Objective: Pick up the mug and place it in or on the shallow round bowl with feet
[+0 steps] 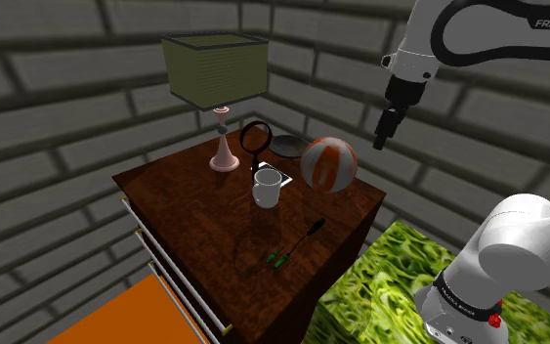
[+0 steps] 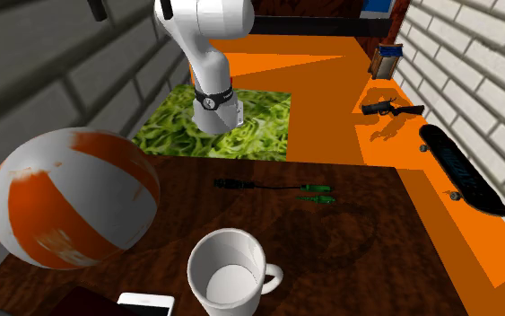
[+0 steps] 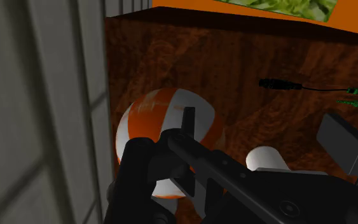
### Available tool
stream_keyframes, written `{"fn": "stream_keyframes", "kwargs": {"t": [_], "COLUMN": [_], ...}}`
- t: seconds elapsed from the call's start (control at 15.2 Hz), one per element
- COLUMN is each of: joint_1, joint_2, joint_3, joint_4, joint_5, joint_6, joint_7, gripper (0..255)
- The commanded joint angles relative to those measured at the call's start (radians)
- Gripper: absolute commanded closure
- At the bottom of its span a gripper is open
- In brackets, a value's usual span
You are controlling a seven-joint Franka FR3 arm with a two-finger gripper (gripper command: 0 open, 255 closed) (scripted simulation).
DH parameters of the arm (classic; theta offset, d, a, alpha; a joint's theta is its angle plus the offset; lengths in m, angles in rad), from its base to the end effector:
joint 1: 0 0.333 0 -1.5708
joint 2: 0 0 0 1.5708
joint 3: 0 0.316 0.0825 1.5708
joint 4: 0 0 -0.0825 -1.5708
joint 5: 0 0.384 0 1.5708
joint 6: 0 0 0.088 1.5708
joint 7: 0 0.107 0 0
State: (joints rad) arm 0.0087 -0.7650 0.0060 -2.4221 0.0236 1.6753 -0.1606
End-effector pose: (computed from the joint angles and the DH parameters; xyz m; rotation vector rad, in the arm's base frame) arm 0.3202 0.0074 0.5618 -3.1120 -0.2674 -0.0306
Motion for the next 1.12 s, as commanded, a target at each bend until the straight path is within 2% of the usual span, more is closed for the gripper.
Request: {"fn": "stream_keyframes", "kwargs": {"t": [0.0,0.53,1.06], "joint_1": [0.000,0.029,0.049], "joint_2": [0.000,0.259,0.552], "joint_3": [0.000,0.058,0.109], "joint_4": [0.000,0.033,0.152], "joint_5": [0.000,0.040,0.048], "joint_6": [0.000,0.234,0.416], "joint_7": [0.000,0.051,0.103], "gripper": [0,0,0]}}
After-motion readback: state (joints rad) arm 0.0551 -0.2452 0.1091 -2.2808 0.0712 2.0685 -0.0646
